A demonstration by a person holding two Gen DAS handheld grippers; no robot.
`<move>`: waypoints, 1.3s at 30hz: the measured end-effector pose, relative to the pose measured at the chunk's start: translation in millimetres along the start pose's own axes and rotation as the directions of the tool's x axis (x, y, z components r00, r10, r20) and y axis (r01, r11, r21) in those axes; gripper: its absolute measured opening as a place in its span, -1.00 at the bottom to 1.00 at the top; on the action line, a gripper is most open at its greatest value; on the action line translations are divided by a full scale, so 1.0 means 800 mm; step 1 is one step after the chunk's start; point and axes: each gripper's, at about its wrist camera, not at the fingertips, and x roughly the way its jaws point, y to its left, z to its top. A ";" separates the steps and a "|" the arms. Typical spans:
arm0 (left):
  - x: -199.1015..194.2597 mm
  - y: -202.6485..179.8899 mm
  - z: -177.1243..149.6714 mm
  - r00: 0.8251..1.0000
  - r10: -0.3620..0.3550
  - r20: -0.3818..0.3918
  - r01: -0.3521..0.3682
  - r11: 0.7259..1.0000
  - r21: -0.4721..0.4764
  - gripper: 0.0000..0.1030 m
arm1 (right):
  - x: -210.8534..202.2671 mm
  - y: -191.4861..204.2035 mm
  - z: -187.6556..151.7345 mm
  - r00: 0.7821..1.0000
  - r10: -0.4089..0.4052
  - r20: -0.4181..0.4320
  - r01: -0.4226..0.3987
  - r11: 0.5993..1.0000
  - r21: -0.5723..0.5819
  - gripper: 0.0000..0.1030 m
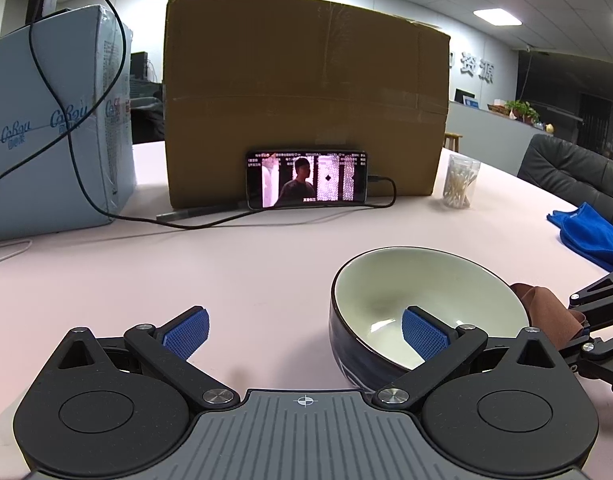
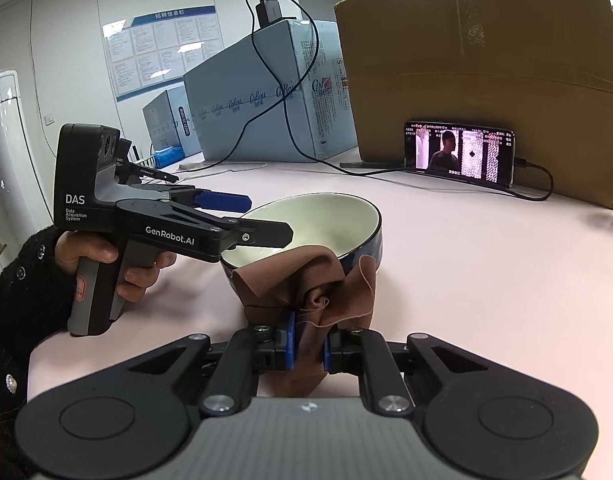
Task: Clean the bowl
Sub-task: 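Rub the cloth along the bowl's outer wall with the right gripper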
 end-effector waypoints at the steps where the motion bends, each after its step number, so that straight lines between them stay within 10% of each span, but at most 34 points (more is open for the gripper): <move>1: 0.000 0.000 0.000 1.000 0.000 0.000 0.000 1.000 0.001 1.00 | 0.000 0.000 0.000 1.000 0.000 -0.001 0.000 1.000 -0.001 -0.72; 39: 0.001 0.000 0.000 1.000 -0.008 -0.003 0.008 1.000 -0.008 1.00 | 0.003 -0.009 0.007 0.994 -0.104 -0.013 0.105 0.993 0.045 -0.71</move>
